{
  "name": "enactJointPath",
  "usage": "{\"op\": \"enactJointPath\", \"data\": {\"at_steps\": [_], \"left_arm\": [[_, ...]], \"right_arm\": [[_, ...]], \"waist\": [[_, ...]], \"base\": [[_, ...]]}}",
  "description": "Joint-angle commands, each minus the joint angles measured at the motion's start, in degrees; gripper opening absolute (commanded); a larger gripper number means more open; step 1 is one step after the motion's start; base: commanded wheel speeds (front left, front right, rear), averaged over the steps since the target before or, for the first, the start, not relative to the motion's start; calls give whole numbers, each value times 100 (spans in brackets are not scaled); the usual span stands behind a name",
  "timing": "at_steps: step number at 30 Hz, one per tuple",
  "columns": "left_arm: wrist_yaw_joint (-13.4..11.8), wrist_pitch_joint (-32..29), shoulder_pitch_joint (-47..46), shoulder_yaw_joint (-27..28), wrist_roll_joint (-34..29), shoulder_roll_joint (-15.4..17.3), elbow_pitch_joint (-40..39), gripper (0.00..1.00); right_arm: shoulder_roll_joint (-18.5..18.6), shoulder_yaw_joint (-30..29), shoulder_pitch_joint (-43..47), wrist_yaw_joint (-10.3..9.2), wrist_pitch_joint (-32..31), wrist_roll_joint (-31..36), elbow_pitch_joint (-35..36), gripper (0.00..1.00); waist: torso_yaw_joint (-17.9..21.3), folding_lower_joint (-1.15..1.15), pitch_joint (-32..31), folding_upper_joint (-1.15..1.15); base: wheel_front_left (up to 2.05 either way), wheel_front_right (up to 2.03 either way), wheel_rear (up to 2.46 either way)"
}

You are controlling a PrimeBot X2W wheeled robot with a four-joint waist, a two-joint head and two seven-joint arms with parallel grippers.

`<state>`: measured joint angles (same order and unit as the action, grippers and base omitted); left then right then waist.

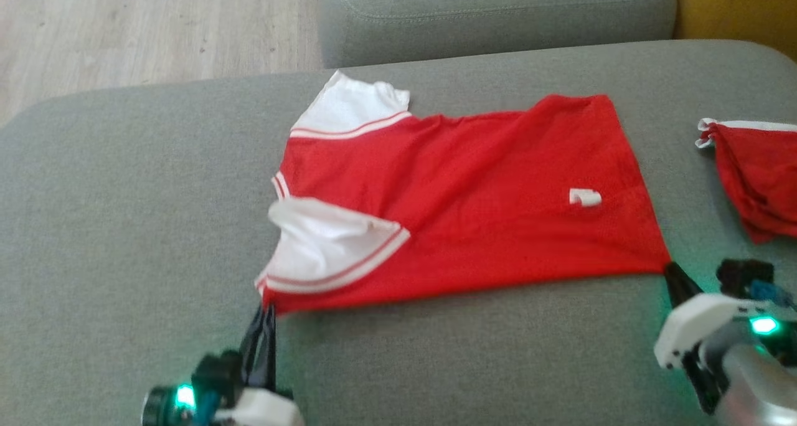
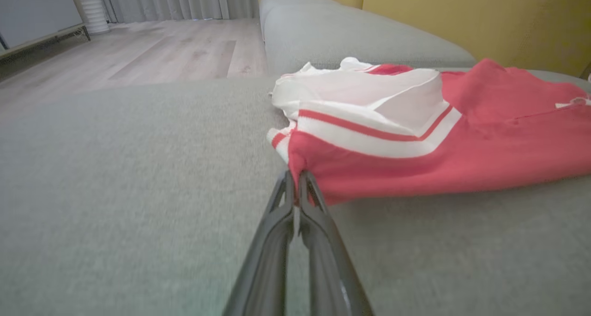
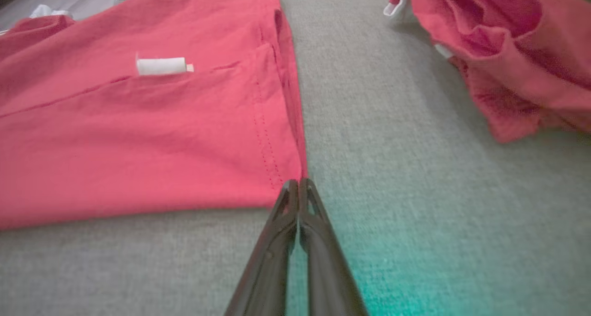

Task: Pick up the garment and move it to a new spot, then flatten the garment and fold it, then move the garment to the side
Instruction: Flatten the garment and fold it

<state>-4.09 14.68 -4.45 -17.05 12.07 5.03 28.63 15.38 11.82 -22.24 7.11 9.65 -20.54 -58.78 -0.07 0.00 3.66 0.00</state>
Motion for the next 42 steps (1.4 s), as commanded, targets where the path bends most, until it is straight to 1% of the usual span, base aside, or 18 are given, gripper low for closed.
{"op": "enactJointPath", "data": {"at_steps": [1, 7, 12, 15, 19, 22, 31, 32, 33, 34, 35, 37, 42], "left_arm": [[-31, 28, -35, 158, 5, 123, -206, 0], [-80, -100, 598, -7, 21, 116, -715, 0], [-177, -212, 1042, -16, 64, 190, -1216, 0], [-213, -297, 1239, -8, 79, 276, -1465, 0], [-155, -525, 1436, -72, 131, 364, -1625, 0], [-112, -652, 1565, -104, 227, 364, -1687, 0], [-110, -721, 1450, -210, 233, 337, -1528, 0], [-107, -729, 1412, -217, 237, 330, -1502, 0], [-100, -711, 1368, -222, 234, 332, -1480, 18], [-95, -660, 1323, -222, 226, 336, -1462, 64], [-110, -594, 1277, -215, 207, 339, -1455, 100], [-135, -531, 1232, -200, 193, 336, -1451, 100], [-163, -463, 958, -136, 178, 390, -1550, 100]], "right_arm": [[183, 149, 58, 37, 106, -85, 186, 0], [684, 390, 747, 37, 169, -554, 883, 0], [995, 299, 1376, 37, 113, -845, 1517, 0], [1093, 193, 1772, 37, -41, -925, 1862, 0], [1114, -35, 2255, 37, -240, -929, 2338, 0], [1067, -242, 2535, 37, -405, -846, 2690, 0], [726, -779, 3054, 37, -878, -486, 3528, 0], [691, -829, 3092, 37, -922, -453, 3603, 32], [660, -882, 3123, 37, -947, -412, 3681, 100], [633, -937, 3145, 37, -946, -364, 3770, 100], [611, -982, 3162, 37, -941, -320, 3859, 100], [589, -1031, 3182, 37, -945, -282, 3940, 100], [512, -1149, 3232, 37, -963, -123, 4403, 100]], "waist": [[-14, 0, -17, 0], [-104, 0, -96, 0], [-150, 0, -147, 0], [-182, 0, -159, 0], [-187, 0, -157, 0], [-155, 0, -154, 0], [-126, 0, -155, 0], [-120, 0, -154, 0], [-111, 0, -154, 0], [-99, 0, -154, 0], [-89, 0, -152, 0], [-78, 0, -153, 0], [11, 0, -113, 0]], "base": [[0, 0, 0], [0, 0, 0], [0, 0, 0], [0, 0, 0], [0, 0, 0], [0, 0, 0], [0, 0, 0], [0, 0, 0], [0, 0, 0], [0, 0, 0], [0, 0, 0], [0, 0, 0], [0, 0, 0]]}}
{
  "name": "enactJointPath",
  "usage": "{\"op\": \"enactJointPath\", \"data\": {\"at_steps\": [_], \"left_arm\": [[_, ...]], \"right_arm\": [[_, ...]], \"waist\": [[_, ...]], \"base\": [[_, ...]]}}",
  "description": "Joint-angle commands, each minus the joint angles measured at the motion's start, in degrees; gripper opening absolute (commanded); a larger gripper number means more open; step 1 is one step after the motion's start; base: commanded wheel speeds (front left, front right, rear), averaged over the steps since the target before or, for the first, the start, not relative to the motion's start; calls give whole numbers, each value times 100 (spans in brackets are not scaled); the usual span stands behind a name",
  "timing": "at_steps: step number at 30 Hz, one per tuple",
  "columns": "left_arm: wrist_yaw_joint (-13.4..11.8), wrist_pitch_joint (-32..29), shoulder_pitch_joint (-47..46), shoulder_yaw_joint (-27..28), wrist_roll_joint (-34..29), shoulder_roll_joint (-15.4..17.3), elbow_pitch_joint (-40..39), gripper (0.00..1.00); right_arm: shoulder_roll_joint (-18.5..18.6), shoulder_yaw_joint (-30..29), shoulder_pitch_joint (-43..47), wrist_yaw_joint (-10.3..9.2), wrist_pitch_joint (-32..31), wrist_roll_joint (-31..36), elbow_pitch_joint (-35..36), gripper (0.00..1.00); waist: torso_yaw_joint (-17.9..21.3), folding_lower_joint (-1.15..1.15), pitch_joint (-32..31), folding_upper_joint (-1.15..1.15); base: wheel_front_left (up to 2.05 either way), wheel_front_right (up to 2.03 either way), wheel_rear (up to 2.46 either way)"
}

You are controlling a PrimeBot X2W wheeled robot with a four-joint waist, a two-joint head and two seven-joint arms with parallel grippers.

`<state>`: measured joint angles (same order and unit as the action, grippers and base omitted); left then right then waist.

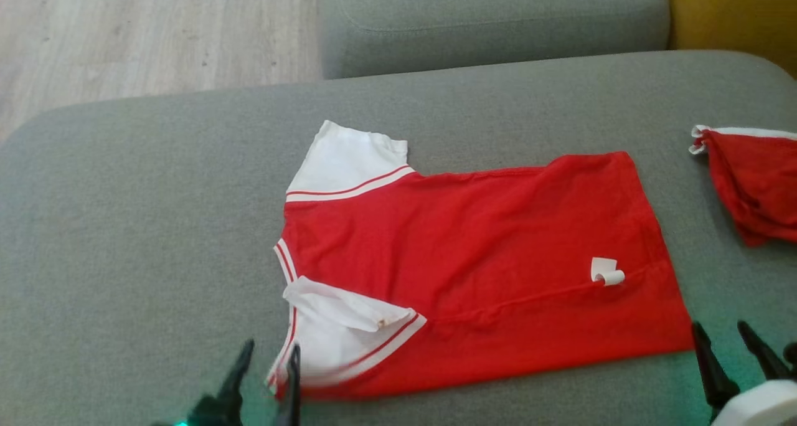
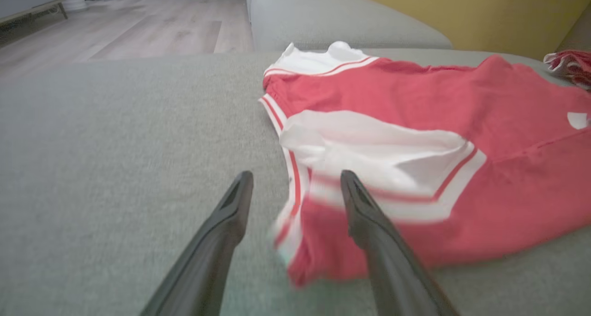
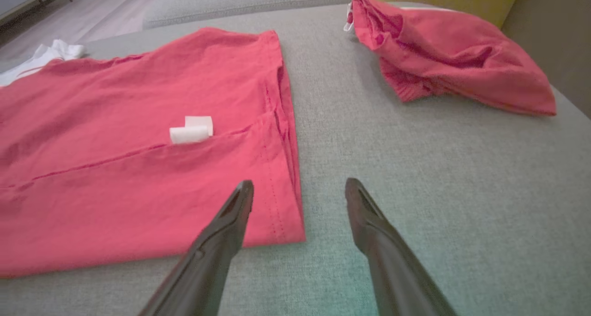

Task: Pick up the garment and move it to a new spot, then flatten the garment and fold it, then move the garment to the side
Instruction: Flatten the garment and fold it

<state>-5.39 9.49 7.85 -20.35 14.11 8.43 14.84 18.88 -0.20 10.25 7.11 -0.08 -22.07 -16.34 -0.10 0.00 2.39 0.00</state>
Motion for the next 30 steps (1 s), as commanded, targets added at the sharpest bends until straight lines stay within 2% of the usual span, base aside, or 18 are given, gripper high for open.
{"op": "enactJointPath", "data": {"at_steps": [1, 7, 10, 13, 17, 20, 24, 25, 30], "left_arm": [[-33, 36, -370, 221, -36, 90, -240, 100], [66, -418, -1416, 422, -129, 481, -645, 100], [242, -746, -2231, 447, -142, 611, -720, 100], [529, -1170, -3172, 401, -105, 696, -560, 100], [973, -1846, -4443, 291, 45, 775, 24, 100], [1179, -2507, -5302, 187, 343, 816, 635, 100], [1272, -3301, -6271, -90, 704, 936, 1397, 100], [1282, -3482, -6659, -324, 812, 1040, 1638, 100], [1286, -4107, -7227, -1010, 1054, 1411, 2312, 100]], "right_arm": [[150, 39, -23, 37, 31, 60, 268, 100], [111, 80, -173, 37, 182, 233, 927, 100], [146, 151, -285, 37, 216, 242, 1166, 100], [208, 195, -403, 37, 257, 197, 1309, 100], [300, 282, -565, 37, 354, 145, 1285, 100], [346, 366, -733, 37, 422, 110, 1233, 100], [366, 482, -983, 37, 466, 56, 1177, 100], [373, 566, -1108, 37, 480, 39, 1150, 100], [425, 694, -1376, 37, 561, 4, 1060, 100]], "waist": [[37, 0, 38, 0], [269, 0, 302, 0], [399, 0, 512, 0], [507, 0, 790, 0], [635, 0, 1149, 0], [741, 0, 1425, 0], [886, 0, 1773, 0], [972, 0, 1958, 0], [1115, 0, 2284, 0]], "base": [[0, 0, 0], [0, 0, 0], [0, 0, 0], [0, 0, 0], [0, 0, 0], [0, 0, 0], [0, 0, 0], [0, 0, 0], [0, 0, 0]]}}
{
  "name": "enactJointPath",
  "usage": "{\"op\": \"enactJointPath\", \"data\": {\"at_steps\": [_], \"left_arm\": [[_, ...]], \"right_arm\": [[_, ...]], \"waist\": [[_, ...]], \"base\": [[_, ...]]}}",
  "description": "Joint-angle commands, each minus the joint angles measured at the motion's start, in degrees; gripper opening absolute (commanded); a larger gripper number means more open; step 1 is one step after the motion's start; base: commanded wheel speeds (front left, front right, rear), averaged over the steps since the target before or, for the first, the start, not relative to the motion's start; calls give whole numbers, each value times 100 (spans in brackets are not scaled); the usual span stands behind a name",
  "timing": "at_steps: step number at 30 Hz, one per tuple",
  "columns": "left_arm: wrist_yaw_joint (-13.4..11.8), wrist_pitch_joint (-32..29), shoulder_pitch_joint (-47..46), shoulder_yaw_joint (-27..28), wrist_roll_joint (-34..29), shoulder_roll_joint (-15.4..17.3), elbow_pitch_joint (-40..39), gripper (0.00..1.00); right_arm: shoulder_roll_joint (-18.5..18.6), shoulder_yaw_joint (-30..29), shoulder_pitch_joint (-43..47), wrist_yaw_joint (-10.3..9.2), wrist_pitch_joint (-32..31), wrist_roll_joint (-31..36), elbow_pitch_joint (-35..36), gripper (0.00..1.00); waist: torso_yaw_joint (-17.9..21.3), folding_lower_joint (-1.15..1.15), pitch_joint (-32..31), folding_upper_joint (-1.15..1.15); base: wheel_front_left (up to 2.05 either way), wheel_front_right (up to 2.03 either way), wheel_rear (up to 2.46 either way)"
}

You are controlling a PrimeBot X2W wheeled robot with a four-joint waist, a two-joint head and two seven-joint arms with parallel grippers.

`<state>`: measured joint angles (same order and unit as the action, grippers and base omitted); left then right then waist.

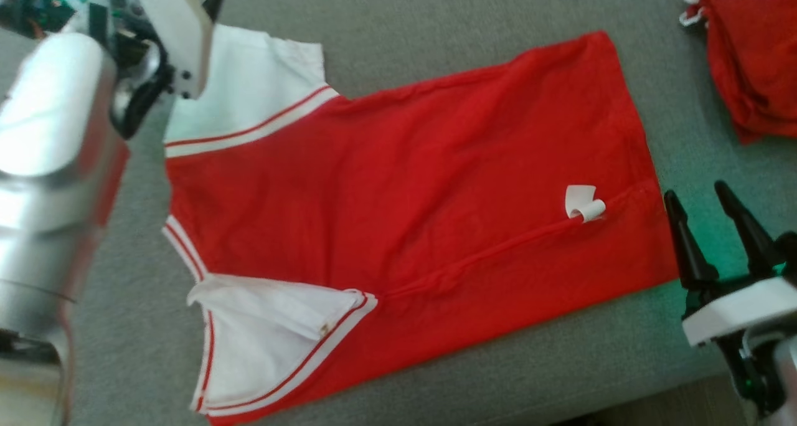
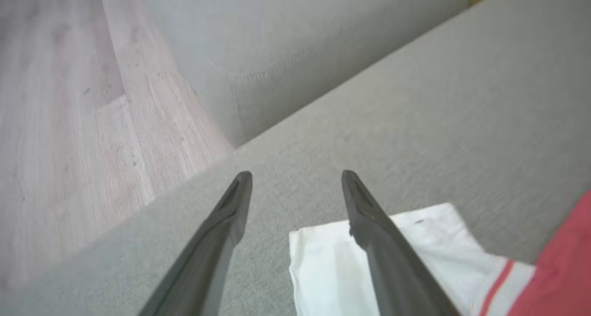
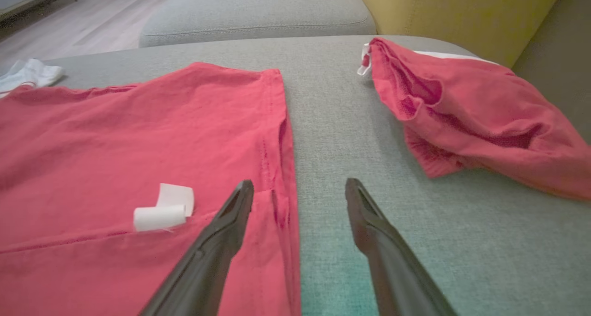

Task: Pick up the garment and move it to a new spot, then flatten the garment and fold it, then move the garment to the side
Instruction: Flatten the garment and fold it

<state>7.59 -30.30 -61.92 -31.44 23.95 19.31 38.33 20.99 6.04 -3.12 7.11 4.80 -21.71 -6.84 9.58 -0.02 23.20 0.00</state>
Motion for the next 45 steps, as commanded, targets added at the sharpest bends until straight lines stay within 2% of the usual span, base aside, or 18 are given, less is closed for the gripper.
{"op": "enactJointPath", "data": {"at_steps": [1, 8, 16, 25, 26, 27, 28, 35, 40, 45], "left_arm": [[-12, -270, -314, 11, 101, 383, 85, 100], [-11, -585, -483, -318, 414, 706, 520, 100], [-11, -417, -489, -537, 855, 754, 428, 100], [-10, -275, -564, -832, 1004, 763, 484, 100], [-10, -276, -571, -861, 1032, 766, 486, 88], [-10, -286, -573, -894, 1062, 768, 488, 24], [-10, -295, -581, -931, 1084, 774, 483, 0], [-10, -27, -690, -1159, 1098, 855, 372, 0], [-10, 209, -787, -1343, 1111, 849, 266, 0], [-10, 342, -896, -1576, 1178, 761, 154, 0]], "right_arm": [[221, 78, -75, 37, 93, -36, 89, 100], [196, 126, -216, 37, 175, -46, -57, 100], [159, 127, -306, 37, 182, -43, -126, 100], [213, 108, -386, 37, 152, -37, -126, 100], [210, 104, -385, 37, 149, -37, -126, 100], [207, 101, -383, 37, 142, -35, -128, 100], [206, 99, -384, 37, 135, -34, -128, 100], [415, 364, -848, 37, -195, -233, -19, 100], [720, 802, -1880, 37, -1125, -588, -201, 100], [818, 1356, -3035, 37, -1988, -856, -861, 100]], "waist": [[164, 2, 242, 0], [193, 2, 343, 0], [161, 2, 395, 0], [249, 2, 430, 0], [254, 2, 433, 0], [259, 2, 434, 0], [260, 2, 438, 0], [213, 2, 466, 0], [141, 2, 460, 0], [14, 2, 458, 0]], "base": [[0, 0, 0], [0, 0, 0], [0, 0, 0], [0, 0, 0], [0, 0, 0], [0, 0, 0], [0, 0, 0], [0, 0, 0], [0, 0, 0], [0, 0, 0]]}}
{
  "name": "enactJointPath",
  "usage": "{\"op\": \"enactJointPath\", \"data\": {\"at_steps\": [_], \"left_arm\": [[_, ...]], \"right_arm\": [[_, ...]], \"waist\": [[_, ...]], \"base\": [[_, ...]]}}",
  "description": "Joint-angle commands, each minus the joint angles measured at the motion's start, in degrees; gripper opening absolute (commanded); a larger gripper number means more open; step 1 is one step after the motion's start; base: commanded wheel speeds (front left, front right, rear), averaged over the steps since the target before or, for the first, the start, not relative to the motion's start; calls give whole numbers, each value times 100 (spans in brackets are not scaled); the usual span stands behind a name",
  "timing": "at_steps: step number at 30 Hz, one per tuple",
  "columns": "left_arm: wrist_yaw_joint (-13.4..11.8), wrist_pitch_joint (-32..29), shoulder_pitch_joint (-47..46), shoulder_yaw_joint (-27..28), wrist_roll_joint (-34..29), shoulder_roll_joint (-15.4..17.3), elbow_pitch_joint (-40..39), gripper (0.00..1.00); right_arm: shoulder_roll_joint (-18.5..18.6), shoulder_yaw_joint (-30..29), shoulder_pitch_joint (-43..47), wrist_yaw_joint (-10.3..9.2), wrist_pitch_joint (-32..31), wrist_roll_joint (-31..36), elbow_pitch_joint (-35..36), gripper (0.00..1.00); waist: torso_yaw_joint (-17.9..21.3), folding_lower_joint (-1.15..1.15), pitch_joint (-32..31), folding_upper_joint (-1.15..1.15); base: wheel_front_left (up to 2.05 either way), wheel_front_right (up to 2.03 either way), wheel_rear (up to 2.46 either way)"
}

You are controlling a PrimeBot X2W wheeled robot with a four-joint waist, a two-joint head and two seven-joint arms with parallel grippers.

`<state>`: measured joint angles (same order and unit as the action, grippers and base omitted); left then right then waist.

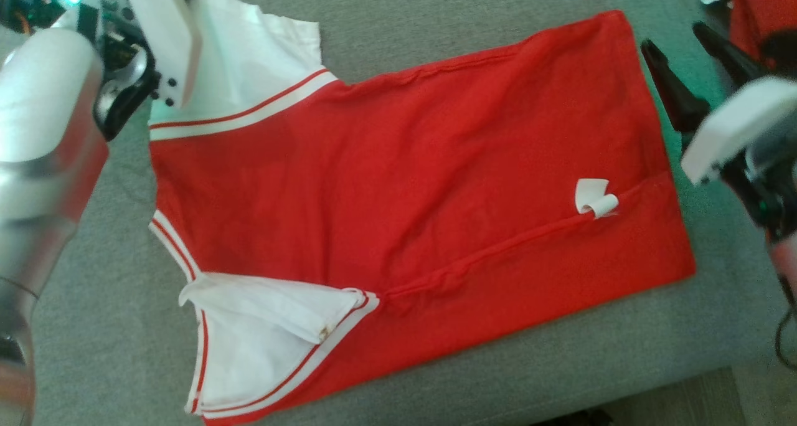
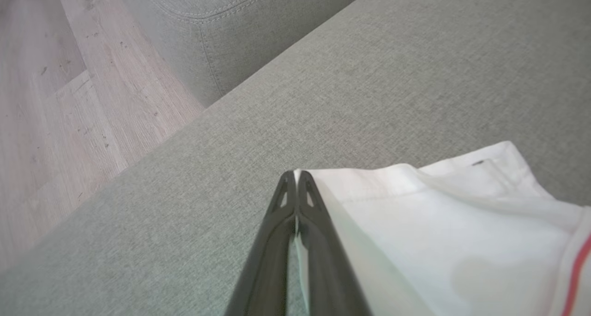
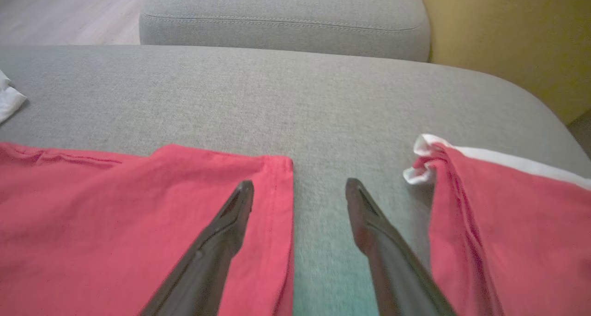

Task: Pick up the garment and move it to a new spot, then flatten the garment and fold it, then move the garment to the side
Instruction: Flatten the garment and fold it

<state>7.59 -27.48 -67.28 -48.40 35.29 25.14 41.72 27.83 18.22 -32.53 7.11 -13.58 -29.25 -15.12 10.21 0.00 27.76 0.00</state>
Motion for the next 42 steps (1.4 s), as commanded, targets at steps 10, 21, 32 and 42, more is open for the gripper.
{"op": "enactJointPath", "data": {"at_steps": [10, 21, 32, 42], "left_arm": [[-10, 222, -564, -268, 230, 189, -330, 0], [-10, 370, -673, -589, 469, 216, -302, 0], [-10, 555, -714, -895, 710, 182, -191, 0], [-13, 1707, -1028, -1060, 504, 295, -53, 0]], "right_arm": [[119, 1084, -1389, 37, -368, 74, -1424, 100], [143, 2199, -2120, 37, -144, 199, -2479, 89], [270, 3099, -2501, 37, -127, -138, -2911, 0], [333, 2883, -2792, 37, 936, -547, -3243, 0]], "waist": [[-212, 0, 15, 0], [-343, 0, 3, 0], [-471, 0, -59, 0], [-563, 0, -218, 0]], "base": [[0, 0, 0], [0, 0, 0], [0, 0, 0], [0, 0, 0]]}}
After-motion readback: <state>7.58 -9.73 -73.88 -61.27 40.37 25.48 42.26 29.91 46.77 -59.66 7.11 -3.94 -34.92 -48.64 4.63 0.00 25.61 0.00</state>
